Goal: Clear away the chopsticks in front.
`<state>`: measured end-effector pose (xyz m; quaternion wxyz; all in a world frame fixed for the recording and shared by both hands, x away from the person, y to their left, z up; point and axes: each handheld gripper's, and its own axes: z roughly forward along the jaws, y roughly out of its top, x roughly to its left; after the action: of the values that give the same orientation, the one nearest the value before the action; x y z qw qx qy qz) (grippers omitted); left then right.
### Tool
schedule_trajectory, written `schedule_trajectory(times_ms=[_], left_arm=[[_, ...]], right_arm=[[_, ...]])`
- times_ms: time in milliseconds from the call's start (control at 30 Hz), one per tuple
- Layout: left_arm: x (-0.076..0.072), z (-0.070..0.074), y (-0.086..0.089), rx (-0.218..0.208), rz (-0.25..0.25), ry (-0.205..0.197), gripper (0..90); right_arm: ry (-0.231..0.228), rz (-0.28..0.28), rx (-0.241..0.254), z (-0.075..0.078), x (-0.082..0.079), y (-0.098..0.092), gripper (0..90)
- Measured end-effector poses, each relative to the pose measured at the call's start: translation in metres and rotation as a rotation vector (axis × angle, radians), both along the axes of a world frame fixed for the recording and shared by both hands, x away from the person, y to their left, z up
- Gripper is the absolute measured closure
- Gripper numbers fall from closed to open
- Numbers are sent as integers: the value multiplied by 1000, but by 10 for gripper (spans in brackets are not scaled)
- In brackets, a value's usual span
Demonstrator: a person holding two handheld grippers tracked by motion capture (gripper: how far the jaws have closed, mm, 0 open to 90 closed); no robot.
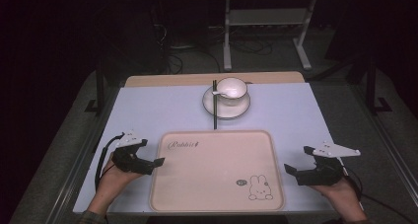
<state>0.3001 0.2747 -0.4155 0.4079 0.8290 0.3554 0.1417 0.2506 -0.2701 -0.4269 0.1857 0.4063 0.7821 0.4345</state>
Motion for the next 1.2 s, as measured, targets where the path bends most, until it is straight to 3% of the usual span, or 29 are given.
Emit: schedule_trajectory(times_ms=[933,1200], left_arm=[[58,16,-62,2,-48,16,17],[86,23,-87,1,-55,19,19]], right_arm=[[-4,-8,-2,-1,-2,-1,35],[-5,-9,-1,0,-1,0,35]])
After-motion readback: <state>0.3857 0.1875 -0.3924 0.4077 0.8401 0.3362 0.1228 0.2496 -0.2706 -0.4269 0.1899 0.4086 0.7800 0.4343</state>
